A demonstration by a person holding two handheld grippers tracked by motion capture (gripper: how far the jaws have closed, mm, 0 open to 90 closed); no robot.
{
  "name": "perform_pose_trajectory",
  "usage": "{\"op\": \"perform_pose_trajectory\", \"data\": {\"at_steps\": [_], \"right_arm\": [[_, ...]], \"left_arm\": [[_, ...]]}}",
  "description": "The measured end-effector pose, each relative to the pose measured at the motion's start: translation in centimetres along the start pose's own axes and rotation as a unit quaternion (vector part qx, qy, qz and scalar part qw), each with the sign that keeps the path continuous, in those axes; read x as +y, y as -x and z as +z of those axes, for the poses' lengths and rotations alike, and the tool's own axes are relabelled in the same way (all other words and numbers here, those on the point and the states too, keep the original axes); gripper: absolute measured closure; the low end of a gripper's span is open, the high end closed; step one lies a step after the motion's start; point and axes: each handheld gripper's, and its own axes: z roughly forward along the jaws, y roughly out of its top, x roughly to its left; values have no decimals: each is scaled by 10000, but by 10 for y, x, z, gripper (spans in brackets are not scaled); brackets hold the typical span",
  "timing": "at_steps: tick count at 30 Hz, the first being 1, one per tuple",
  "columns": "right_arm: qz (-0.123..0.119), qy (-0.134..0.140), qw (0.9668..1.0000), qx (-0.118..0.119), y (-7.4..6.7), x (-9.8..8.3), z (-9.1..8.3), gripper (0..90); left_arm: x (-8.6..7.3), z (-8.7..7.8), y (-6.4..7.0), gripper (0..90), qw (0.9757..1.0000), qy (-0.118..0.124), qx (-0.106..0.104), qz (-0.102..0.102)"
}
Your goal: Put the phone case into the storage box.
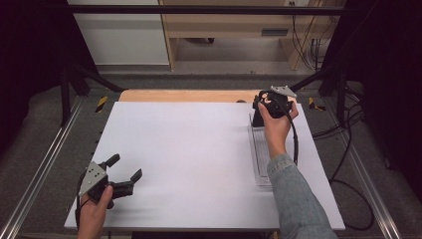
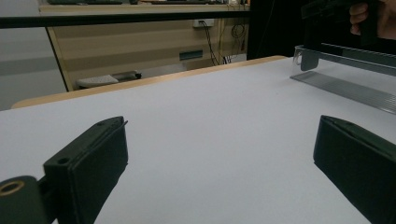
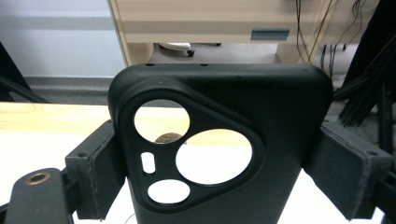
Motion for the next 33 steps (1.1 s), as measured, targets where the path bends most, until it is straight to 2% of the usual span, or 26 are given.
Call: {"op": "perform_pose_trajectory", "data": {"at_steps": [2,12,33], "right_arm": [[163,-34,9999,19,0,0,1,136],[40,-117,9999,-104,-2,-4,6,135],[-64,-136,9998,-93,-4,-7,10,132]], "left_arm": [[0,0,0,33,10000,-9,-4,-2],[0,0,1,33,10000,-4,-42,-14],[0,0,0,33,9999,25,-52,-82]]}}
